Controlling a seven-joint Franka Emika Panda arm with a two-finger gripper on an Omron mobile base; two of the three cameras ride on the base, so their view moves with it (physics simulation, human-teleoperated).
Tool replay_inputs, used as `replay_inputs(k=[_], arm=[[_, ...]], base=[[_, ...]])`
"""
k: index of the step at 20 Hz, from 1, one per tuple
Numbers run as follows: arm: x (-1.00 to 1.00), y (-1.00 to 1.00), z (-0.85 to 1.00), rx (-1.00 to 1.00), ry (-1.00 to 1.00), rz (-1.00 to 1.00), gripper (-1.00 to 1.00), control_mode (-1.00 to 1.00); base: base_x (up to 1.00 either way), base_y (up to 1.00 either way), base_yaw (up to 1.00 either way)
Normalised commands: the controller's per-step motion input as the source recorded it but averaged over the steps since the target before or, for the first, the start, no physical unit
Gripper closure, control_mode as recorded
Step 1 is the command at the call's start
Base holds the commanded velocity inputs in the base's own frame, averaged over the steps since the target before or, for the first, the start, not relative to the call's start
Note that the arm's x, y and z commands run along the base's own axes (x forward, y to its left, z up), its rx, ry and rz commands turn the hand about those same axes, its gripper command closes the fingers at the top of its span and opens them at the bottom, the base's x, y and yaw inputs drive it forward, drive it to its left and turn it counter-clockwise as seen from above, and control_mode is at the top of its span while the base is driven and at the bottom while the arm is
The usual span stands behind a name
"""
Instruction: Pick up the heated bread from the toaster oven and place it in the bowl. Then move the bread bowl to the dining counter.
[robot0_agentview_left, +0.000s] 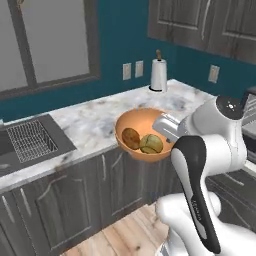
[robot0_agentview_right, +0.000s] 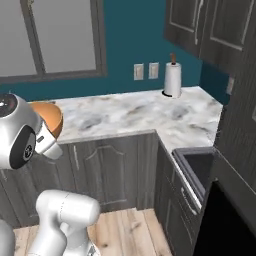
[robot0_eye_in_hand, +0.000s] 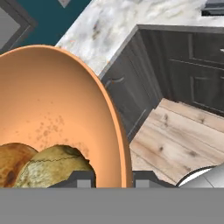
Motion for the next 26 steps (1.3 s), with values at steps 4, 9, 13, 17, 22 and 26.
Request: replay_inputs(k=[4,9,13,17,22,26], arm=[[0.0,0.0,0.0,0.0,0.0,0.0,1.0,1.0],[0.0,0.0,0.0,0.0,0.0,0.0,1.0,1.0],[0.0,0.0,0.0,0.0,0.0,0.0,1.0,1.0],[0.0,0.0,0.0,0.0,0.0,0.0,1.0,1.0],[0.0,0.0,0.0,0.0,0.0,0.0,1.0,1.0],[0.0,0.0,0.0,0.0,0.0,0.0,1.0,1.0]], base=[[0.0,0.0,1.0],[0.0,0.0,1.0],[0.0,0.0,1.0],[0.0,0.0,1.0],[0.0,0.0,0.99],[0.09,0.01,0.93]])
